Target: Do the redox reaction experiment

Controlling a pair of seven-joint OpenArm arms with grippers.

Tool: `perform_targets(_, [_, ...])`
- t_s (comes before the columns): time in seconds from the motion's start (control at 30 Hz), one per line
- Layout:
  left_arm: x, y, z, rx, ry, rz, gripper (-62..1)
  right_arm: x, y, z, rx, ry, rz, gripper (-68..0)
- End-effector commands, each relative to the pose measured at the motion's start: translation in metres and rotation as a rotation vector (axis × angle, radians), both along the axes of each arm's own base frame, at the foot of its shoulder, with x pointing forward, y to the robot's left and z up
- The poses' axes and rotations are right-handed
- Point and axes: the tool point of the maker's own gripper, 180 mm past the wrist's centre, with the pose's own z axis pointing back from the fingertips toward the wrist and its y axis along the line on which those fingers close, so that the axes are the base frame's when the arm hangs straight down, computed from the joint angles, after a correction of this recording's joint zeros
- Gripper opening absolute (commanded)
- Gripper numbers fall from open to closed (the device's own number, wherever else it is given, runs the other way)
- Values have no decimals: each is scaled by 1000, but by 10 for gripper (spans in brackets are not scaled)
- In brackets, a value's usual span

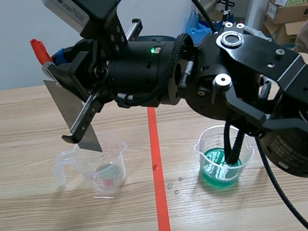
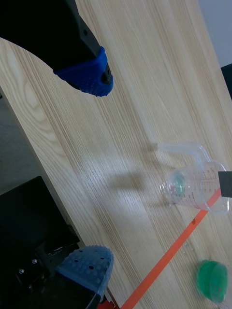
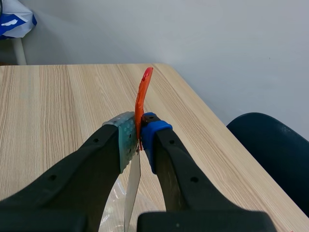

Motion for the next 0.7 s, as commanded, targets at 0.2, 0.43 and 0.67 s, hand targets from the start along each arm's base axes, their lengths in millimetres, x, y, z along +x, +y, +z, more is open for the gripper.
perform_targets(0.2, [2, 0, 5, -9, -21, 4, 14, 3, 2, 21, 46, -39, 3, -662])
perform_targets(0.43, [2, 0, 5, -9, -21, 4, 14, 3, 2, 20, 44, -40, 3, -662])
perform_targets(0.67, [2, 0, 5, -9, -21, 4, 14, 3, 2, 18, 25, -49, -2, -662])
